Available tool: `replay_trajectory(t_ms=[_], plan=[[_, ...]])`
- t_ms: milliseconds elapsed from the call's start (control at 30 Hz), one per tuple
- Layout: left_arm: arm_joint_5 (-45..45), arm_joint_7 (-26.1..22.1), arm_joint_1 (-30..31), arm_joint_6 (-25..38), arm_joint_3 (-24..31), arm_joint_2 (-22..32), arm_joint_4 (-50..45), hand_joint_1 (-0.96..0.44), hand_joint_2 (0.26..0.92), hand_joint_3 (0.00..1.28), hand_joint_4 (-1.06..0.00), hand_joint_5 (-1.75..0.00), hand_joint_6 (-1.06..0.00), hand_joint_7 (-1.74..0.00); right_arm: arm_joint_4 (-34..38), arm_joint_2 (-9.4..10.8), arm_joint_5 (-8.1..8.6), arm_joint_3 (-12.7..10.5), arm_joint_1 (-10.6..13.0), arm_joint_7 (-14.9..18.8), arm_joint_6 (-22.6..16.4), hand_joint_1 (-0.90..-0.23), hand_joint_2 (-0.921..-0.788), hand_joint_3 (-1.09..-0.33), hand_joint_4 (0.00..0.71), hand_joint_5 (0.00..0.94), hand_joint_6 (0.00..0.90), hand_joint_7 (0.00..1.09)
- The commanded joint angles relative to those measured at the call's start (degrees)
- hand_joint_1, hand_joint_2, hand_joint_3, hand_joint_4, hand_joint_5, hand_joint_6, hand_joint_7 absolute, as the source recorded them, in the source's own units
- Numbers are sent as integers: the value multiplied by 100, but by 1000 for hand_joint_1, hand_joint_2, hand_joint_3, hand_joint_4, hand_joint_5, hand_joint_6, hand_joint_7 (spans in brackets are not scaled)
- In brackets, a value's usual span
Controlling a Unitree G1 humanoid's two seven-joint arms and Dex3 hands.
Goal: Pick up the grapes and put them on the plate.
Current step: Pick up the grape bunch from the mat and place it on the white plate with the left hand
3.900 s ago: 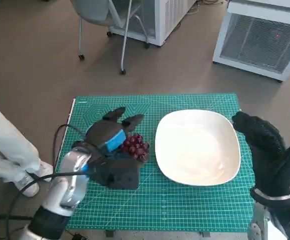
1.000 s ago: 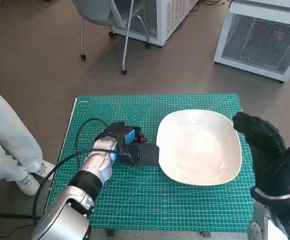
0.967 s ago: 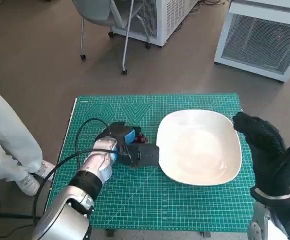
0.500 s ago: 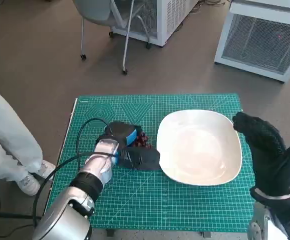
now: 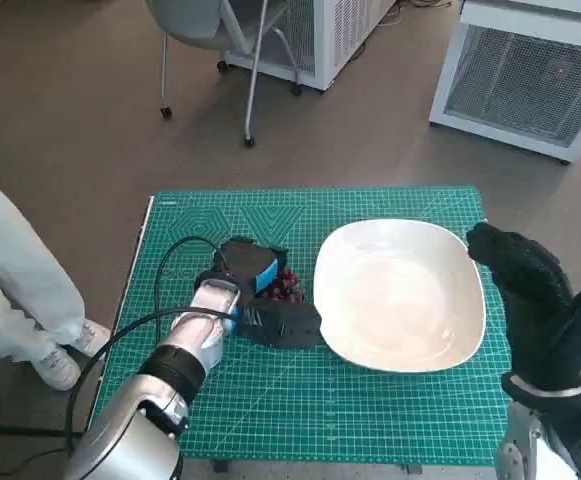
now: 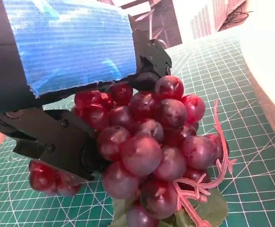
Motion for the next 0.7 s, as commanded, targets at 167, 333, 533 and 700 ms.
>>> replay_trajectory(t_ms=[167,333,533,700], plan=[[-58,-38,28,39,30,14,141,1,921,218,-494,-1492,-506,-1168,69,-24,12,-30,74,29,15,-484,-921,-521,534,3,185,585],[-110,-35,32,42,78,12,159,1,921,204,-509,-1468,-520,-1162,54,-20,-6,-28,78,17,11,-484,-921,-522,534,3,185,585],[-163,-23,42,46,113,26,134,1,921,196,-523,-1443,-520,-1172,46,-18,-8,-28,75,19,13,-483,-921,-523,534,2,185,585],[-214,-21,44,36,156,50,98,1,921,195,-508,-1463,-540,-1149,62,-17,-14,-27,62,21,1,-483,-921,-523,534,2,185,585]])
